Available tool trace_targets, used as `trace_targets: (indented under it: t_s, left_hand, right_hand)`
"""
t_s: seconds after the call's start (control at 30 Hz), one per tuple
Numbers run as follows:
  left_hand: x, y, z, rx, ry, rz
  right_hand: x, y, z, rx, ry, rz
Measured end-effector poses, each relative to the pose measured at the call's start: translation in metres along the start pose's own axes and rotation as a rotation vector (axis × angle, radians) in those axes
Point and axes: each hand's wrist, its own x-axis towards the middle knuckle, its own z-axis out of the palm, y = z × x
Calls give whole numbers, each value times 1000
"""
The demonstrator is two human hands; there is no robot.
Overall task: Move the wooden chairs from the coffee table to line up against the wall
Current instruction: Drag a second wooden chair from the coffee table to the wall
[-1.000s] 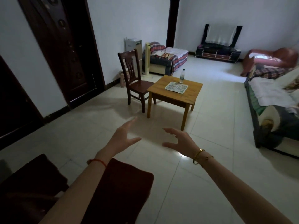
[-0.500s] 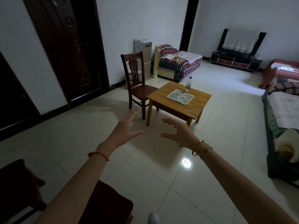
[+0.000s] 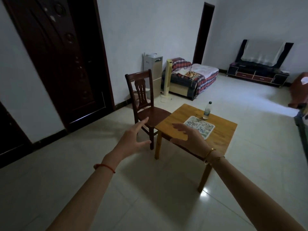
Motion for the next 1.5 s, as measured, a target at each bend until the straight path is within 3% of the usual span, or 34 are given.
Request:
trace_targets:
  t_s: [0.37,0.8,1.03,1.33,1.43,1.5]
  left_hand:
    - [274,-161,-43,61,41,-62]
    - [565,-395,-156,79,4,-46]
    - [740,-522,-224,157,-165,122]
    - [963,-650,-254,242,-396,382]
    - [1031,-684,-243,30,-492,309]
    - [1079,-700,-234,-271,-530,175]
  right_hand:
    - [330,102,51,80,-82,-25]
    - [702,141,153,36,-112,-71]
    - [883,162,209,23,-40,59]
    - [1054,213,258,94,102,415]
    - [1107,236,272,187,200,512]
    - [1144,250,277,430,317,610]
